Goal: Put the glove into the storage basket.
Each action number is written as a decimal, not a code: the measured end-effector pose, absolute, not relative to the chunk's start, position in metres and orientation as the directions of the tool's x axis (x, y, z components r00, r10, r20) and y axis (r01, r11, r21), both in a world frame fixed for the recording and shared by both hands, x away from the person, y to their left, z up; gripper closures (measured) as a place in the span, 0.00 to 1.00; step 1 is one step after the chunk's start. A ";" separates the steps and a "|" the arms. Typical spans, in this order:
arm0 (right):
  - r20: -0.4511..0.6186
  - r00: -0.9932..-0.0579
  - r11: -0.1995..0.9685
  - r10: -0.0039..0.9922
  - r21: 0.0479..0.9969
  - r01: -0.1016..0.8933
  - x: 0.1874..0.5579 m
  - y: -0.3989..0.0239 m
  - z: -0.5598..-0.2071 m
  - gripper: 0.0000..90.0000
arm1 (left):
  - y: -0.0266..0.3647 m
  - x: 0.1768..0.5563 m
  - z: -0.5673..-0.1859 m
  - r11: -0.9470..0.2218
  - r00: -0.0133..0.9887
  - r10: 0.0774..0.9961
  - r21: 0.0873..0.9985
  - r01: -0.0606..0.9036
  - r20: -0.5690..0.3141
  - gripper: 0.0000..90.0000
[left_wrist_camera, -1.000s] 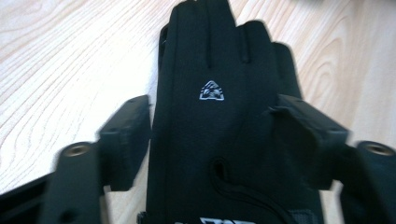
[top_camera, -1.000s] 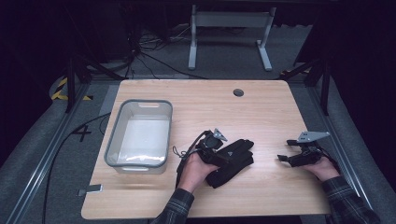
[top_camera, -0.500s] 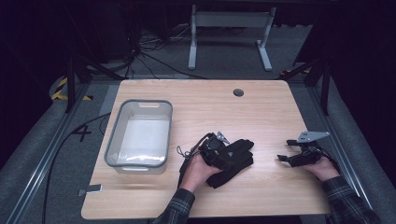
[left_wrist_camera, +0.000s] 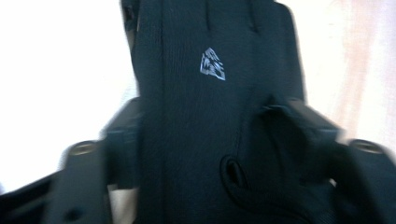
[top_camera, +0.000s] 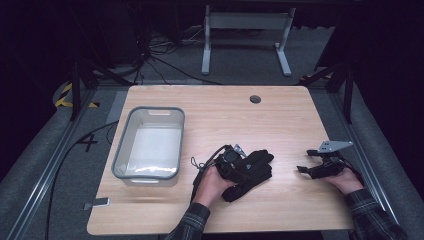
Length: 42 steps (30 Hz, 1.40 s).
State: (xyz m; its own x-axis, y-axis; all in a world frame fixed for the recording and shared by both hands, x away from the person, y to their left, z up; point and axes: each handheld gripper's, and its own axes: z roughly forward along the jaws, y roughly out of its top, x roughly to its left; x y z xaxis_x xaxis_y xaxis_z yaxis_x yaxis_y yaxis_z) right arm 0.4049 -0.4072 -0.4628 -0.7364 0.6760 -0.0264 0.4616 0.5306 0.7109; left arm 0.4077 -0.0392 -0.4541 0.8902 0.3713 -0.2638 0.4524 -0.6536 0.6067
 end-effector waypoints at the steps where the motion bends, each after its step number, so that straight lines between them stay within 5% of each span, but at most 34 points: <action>1: -0.026 -0.736 0.531 0.676 0.711 0.462 0.405 -0.407 -0.463 0.18 | -0.039 0.408 -0.454 -0.654 0.890 0.371 0.607 0.452 -0.264 0.61; 9: -0.027 -0.736 0.531 0.676 0.711 0.462 0.405 -0.407 -0.463 0.18 | -0.041 0.408 -0.448 -0.663 0.881 0.365 0.580 0.472 -0.301 0.77; 28: -0.026 -0.737 0.531 0.676 0.710 0.462 0.405 -0.407 -0.463 0.18 | -0.029 0.402 -0.406 -0.633 0.866 0.436 0.601 0.487 -0.243 0.78; 42: -0.026 -0.737 0.531 0.675 0.711 0.461 0.405 -0.407 -0.463 0.18 | 0.014 0.416 -0.357 -0.569 0.829 0.514 0.635 0.522 -0.221 0.78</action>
State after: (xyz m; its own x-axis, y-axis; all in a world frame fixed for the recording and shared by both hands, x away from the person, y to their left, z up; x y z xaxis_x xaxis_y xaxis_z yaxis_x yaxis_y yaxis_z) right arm 0.4051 -0.4070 -0.4628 -0.7369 0.6755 -0.0263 0.4612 0.5308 0.7110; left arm 0.4158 0.0142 -0.3575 0.8288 0.5140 -0.2210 0.5223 -0.5693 0.6348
